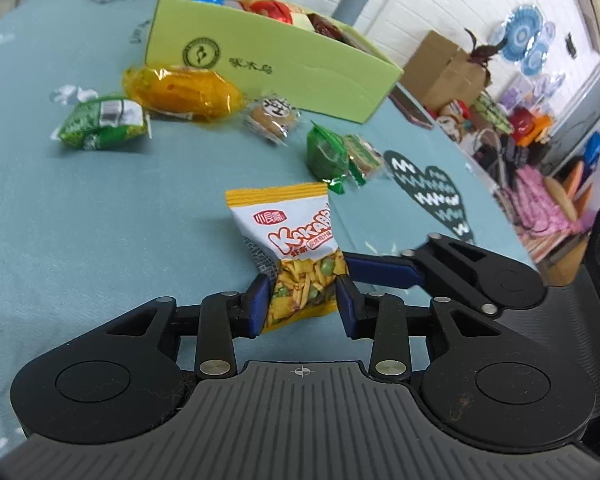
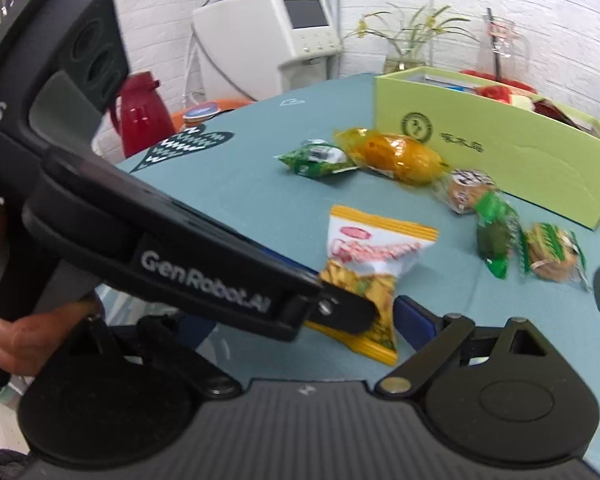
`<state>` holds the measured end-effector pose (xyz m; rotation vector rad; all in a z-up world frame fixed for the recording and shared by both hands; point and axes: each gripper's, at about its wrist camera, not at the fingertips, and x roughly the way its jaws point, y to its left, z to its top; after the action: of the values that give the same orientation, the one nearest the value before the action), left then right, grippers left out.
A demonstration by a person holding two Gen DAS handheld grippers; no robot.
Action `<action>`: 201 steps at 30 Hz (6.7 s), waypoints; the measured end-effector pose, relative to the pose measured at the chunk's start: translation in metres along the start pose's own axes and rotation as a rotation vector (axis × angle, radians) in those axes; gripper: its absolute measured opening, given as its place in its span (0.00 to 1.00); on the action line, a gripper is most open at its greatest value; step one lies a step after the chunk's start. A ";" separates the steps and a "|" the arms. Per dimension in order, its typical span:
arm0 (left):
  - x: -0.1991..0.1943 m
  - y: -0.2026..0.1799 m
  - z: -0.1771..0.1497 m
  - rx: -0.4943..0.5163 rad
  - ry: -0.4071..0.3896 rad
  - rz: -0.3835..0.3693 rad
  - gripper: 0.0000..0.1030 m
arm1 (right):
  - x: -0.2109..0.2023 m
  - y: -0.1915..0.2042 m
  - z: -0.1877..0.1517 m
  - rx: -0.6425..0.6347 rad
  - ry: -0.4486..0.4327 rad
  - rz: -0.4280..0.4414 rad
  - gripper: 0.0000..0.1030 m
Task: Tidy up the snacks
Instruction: 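Carry the yellow chips bag into the lime-green box and release it, then reach the left gripper to the green-wrapped snack and grasp it, then drop the green-wrapped snack into the lime-green box with the left gripper, then grasp the round cookie packet with green label using the left gripper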
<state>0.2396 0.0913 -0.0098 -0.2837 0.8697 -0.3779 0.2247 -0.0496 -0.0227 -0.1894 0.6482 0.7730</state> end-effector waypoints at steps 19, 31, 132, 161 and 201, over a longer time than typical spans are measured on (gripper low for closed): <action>0.016 0.027 0.029 -0.143 -0.023 -0.023 0.45 | 0.026 -0.028 0.014 0.108 -0.018 -0.007 0.78; -0.004 0.000 0.052 -0.062 -0.127 -0.068 0.01 | 0.003 -0.024 0.046 0.043 -0.116 -0.092 0.67; 0.023 0.010 0.020 0.046 0.014 -0.071 0.12 | 0.012 -0.011 0.011 0.033 -0.010 -0.115 0.47; 0.105 0.026 0.236 0.089 -0.179 0.048 0.37 | 0.098 -0.140 0.181 -0.095 -0.147 -0.172 0.86; 0.073 -0.049 0.050 0.087 0.061 -0.026 0.18 | -0.004 -0.043 -0.003 0.068 0.010 -0.166 0.91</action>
<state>0.3111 0.0205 -0.0101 -0.2039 0.9072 -0.4492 0.2516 -0.0832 -0.0256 -0.1826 0.6589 0.5894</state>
